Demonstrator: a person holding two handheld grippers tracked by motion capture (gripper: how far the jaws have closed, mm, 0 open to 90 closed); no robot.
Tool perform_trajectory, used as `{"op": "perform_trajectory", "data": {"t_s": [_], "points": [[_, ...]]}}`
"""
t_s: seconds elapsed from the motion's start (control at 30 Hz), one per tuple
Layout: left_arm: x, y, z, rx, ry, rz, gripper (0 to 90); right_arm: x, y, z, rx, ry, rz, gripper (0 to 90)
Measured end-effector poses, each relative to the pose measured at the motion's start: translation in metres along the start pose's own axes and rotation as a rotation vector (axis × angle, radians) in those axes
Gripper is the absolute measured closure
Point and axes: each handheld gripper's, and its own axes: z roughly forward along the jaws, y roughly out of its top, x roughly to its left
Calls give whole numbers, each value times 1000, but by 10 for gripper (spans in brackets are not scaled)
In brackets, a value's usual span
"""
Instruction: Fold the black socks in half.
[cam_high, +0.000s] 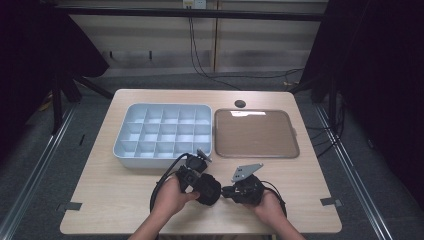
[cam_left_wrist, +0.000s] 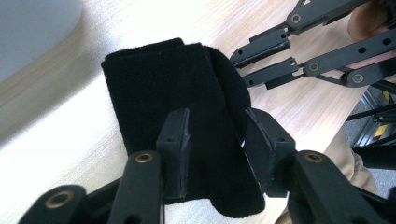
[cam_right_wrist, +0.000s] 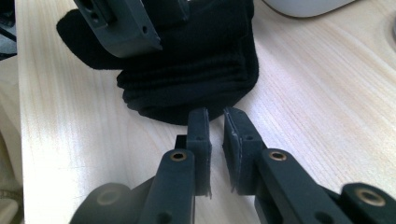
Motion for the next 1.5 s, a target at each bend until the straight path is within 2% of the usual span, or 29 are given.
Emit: {"op": "perform_trajectory", "data": {"t_s": [0.23,0.37,0.63,0.87,1.1,1.2,1.27,1.3,1.5], "points": [[2,1,-3,-11,-5,-15,527,1,0,0,5,-1,5,807],[3,2,-5,-6,-10,-16,533,1,0,1,8,2,-8,808],[-2,5,-3,-5,-25,8,750,2,0,2,21,5,-9,805],[-2,6,16,26,-21,10,826,0,-1,1,18,4,-11,810],[-5,6,17,23,-4,14,811,0,-1,1,23,4,-10,810],[-4,5,14,14,-13,7,757,0,-1,0,19,6,-8,812],[-2,4,11,10,-17,4,735,0,-1,0,17,5,-8,814],[-1,4,6,-2,-15,-12,723,0,-1,0,19,4,-9,813],[3,5,-9,-16,-6,-11,639,1,0,1,14,8,-15,815]]}}
